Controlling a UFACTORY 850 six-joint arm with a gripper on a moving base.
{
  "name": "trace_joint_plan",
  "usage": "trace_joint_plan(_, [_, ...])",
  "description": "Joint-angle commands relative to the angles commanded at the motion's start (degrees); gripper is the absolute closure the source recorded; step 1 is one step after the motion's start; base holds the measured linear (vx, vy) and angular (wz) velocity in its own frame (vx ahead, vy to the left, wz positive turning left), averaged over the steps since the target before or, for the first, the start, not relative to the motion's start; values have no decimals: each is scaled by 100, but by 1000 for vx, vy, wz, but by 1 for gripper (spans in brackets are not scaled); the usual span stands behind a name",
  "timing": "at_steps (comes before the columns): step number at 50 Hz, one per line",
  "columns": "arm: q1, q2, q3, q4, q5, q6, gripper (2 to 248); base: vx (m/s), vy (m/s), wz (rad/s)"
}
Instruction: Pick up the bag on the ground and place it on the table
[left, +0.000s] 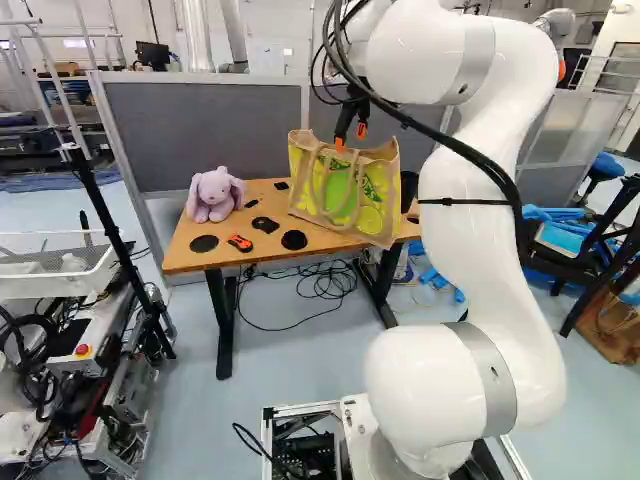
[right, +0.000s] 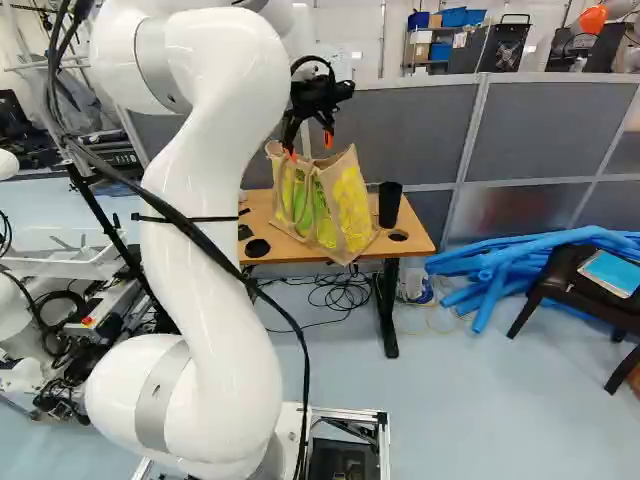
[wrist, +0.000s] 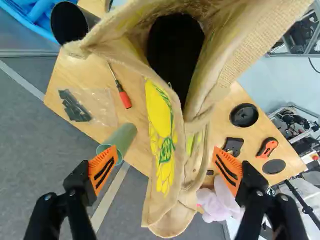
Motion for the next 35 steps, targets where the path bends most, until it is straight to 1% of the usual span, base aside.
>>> trace_joint_plan(35, [0, 342, -153, 0, 0, 0, 3, 0, 0, 0])
